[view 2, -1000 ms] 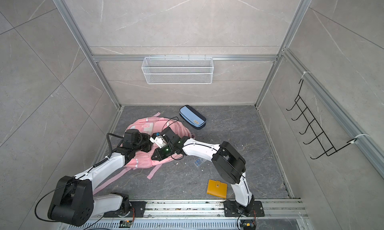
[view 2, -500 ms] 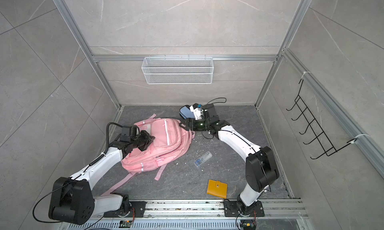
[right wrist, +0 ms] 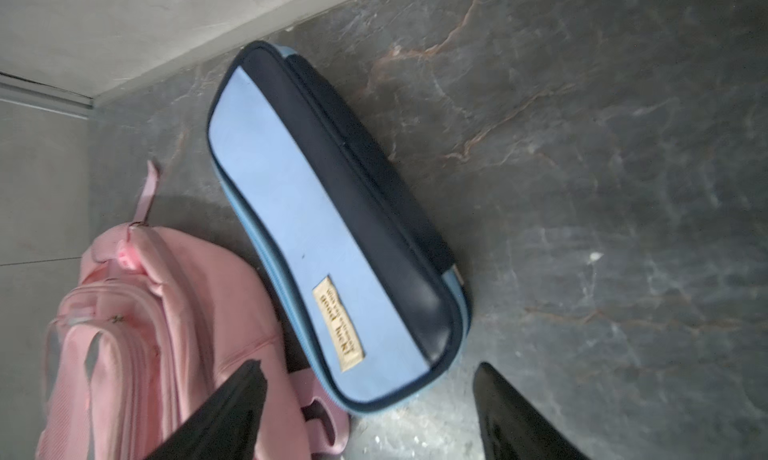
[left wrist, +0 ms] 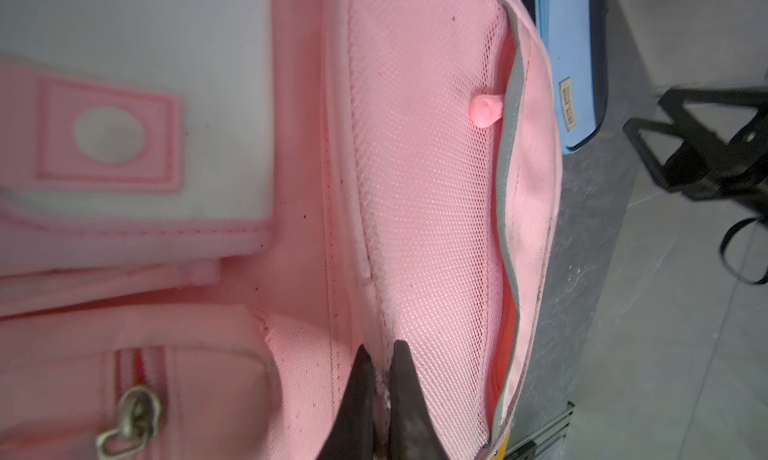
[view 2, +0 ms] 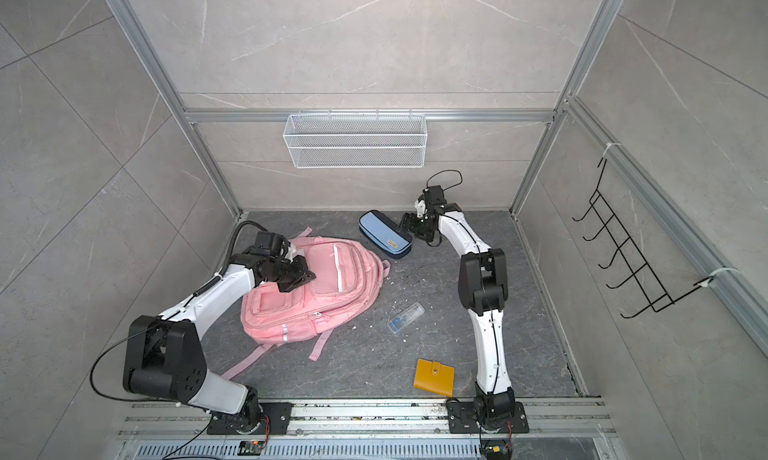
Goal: Pack the student bag
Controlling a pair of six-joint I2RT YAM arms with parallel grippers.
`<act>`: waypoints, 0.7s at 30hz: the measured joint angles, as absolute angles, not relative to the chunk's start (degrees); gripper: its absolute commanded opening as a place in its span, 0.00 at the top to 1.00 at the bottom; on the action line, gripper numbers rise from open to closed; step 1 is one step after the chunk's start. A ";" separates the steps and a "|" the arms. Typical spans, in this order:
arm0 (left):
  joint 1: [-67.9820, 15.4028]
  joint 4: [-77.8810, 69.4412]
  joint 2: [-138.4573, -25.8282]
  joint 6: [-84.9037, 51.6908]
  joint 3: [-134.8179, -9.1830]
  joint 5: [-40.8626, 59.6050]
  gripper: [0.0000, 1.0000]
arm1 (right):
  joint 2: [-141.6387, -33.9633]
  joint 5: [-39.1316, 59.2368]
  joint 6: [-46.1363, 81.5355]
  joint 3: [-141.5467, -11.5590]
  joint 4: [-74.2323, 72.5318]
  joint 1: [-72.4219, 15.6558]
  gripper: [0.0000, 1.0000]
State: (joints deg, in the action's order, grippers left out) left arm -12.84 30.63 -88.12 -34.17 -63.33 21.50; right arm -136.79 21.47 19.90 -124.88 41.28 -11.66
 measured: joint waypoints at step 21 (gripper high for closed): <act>-18.13 34.20 -88.53 -28.91 -62.76 21.12 1.00 | -149.71 23.38 13.63 -138.82 52.40 -11.33 0.94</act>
State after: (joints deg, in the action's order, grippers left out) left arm -18.13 34.20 -88.53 -28.91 -62.76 21.12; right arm -149.71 23.38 13.63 -138.82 52.40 -11.33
